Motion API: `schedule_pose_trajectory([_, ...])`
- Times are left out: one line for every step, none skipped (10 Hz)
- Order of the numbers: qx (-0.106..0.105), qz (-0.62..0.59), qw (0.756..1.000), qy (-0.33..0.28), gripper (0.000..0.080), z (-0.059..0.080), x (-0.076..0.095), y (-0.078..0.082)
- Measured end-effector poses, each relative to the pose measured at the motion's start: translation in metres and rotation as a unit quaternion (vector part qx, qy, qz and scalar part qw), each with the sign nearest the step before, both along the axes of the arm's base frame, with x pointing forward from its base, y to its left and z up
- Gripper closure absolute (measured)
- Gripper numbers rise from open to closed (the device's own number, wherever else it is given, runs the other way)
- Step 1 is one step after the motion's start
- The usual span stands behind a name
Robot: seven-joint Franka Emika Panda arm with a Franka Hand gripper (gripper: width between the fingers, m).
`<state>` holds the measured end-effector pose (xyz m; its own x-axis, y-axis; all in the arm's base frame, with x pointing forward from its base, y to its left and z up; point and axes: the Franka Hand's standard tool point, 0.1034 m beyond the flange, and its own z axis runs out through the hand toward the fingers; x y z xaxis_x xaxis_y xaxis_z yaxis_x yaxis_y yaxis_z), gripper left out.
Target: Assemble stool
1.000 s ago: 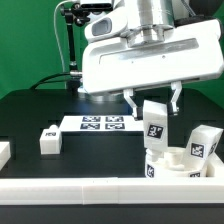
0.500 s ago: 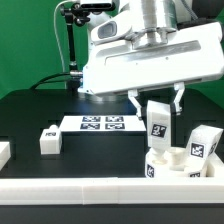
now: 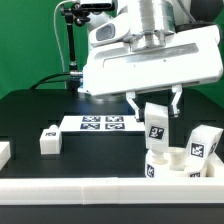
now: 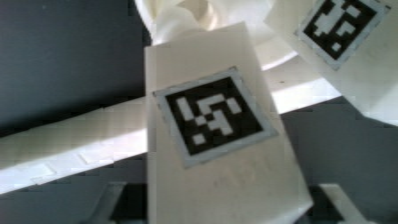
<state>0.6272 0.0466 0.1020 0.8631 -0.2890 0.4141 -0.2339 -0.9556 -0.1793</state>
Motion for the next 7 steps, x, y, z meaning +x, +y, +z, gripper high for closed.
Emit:
schedule_pose_trajectory([0.000, 0.001, 1.000, 0.000, 0.0468, -0.0003, 0.0008, 0.0006])
schedule_pose_trajectory([0.000, 0.000, 1.000, 0.000, 0.0468, -0.0003, 0.0009, -0.0003])
schedule_pose_trajectory([0.000, 0.001, 1.000, 0.001, 0.0468, -0.0012, 0.0005, 0.0009])
schedule_pose_trajectory([0.000, 0.002, 1.000, 0.000, 0.0468, -0.0025, 0.0001, 0.0026])
schedule_pose_trajectory([-0.001, 0.002, 1.000, 0.002, 0.0468, -0.0055, -0.0012, 0.0027])
schedule_pose_trajectory([-0.001, 0.002, 1.000, 0.004, 0.0468, -0.0080, -0.0020, 0.0031])
schedule_pose_trajectory([-0.002, 0.003, 1.000, 0.005, 0.0468, -0.0102, -0.0028, 0.0043])
